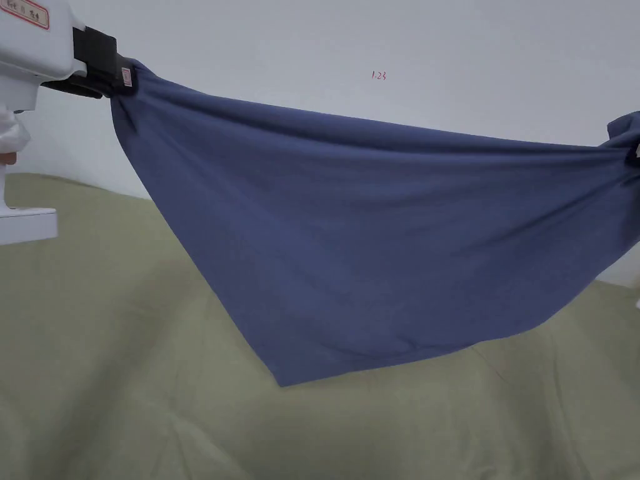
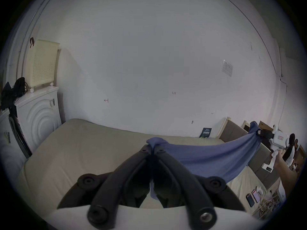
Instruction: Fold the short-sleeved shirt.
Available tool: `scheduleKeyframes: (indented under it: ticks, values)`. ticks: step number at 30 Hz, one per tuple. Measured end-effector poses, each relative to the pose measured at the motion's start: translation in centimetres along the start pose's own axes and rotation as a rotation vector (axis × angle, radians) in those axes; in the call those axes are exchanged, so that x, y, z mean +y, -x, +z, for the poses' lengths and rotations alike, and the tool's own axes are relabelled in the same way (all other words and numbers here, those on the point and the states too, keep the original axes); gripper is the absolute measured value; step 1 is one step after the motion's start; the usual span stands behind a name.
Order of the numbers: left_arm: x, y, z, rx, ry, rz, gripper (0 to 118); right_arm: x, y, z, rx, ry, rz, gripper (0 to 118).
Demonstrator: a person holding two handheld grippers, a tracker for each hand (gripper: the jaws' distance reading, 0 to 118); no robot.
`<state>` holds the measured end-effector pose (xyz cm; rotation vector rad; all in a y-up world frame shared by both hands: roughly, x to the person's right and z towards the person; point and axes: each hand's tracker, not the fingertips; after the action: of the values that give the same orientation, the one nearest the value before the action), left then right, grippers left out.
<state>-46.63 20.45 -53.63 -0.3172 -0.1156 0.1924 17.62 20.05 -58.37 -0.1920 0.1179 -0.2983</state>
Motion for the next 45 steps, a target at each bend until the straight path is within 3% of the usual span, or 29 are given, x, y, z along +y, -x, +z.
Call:
scheduleKeyframes:
  ticks: [7, 14, 17, 22, 45]
  values:
    - [-3.1, -0.5, 0.0, -0.039, -0.002, -0.001, 0, -2.7, -1.3, 0.2, 0.006, -0.006, -0.021, 7]
    - [-8.7, 0.5, 0.0, -0.079, 0.056, 0.094, 0, -7.9, -3.7, 1.7, 0.007, 0.038, -0.099, 7]
    - [-11.1, 1.1, 0.1, -0.085, 0.094, 0.113, 0, -10.0, -4.4, 2.7, 0.000, 0.071, -0.092, 7]
    - [-14.8, 4.9, 0.2, -0.104, 0.132, 0.154, 0, -13.4, -5.7, 4.5, -0.008, 0.134, -0.109, 7]
    - [-35.0, 6.4, 13.3, -0.110, 0.412, 0.333, 0, -30.0, -9.3, 18.9, -0.118, 0.408, -0.230, 7]
